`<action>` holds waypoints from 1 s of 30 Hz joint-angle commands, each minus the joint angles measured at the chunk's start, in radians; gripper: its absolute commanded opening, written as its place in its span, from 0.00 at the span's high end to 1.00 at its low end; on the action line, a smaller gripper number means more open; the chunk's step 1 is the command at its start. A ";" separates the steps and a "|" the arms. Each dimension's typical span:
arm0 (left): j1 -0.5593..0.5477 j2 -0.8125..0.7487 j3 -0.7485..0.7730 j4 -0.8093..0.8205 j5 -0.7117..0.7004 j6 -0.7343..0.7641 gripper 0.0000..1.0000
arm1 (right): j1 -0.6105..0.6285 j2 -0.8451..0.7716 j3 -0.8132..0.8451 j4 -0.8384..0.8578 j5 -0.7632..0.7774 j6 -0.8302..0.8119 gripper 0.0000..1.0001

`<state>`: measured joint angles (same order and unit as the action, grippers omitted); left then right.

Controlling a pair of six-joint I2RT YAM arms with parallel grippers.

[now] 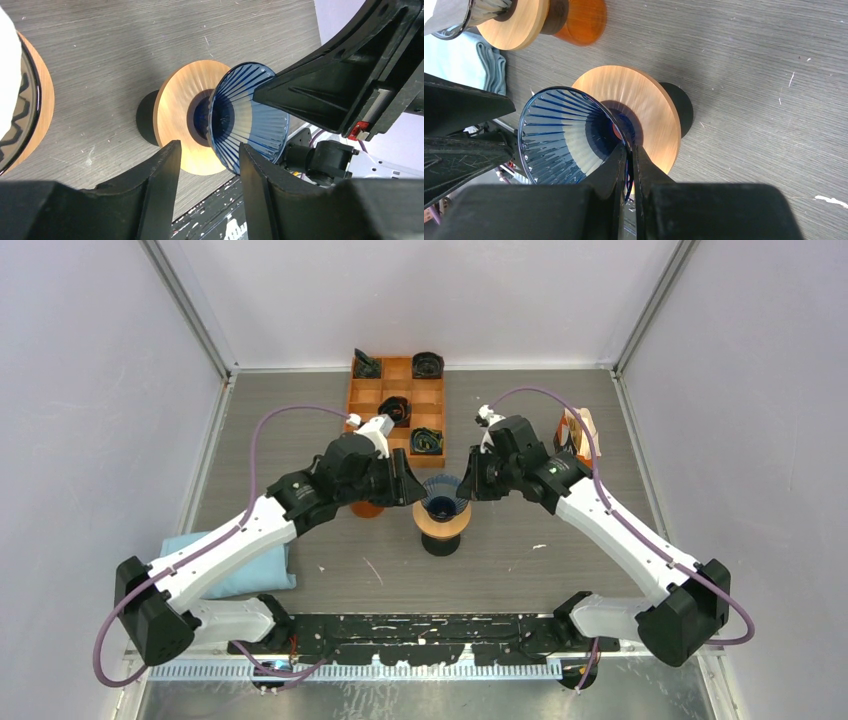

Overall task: Place the coffee filter in the dripper
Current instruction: Press the coffee dripper onto the connecting ring.

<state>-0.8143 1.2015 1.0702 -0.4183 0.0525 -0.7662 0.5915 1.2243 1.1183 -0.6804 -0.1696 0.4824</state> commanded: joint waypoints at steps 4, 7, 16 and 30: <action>-0.010 0.030 0.059 0.053 -0.014 0.030 0.58 | 0.022 0.021 0.015 0.019 0.018 -0.024 0.99; -0.012 0.045 0.064 0.045 -0.015 0.033 0.63 | 0.028 0.026 0.010 0.012 0.026 -0.024 0.99; -0.022 0.090 0.067 0.019 -0.022 0.042 0.79 | 0.049 0.035 0.020 -0.036 0.085 -0.036 0.99; -0.057 0.134 0.067 -0.021 -0.051 0.051 0.92 | 0.070 0.078 0.022 -0.115 0.170 -0.060 0.99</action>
<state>-0.8482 1.3094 1.1141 -0.4297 0.0147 -0.7437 0.6468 1.2594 1.1481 -0.7071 -0.0803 0.4706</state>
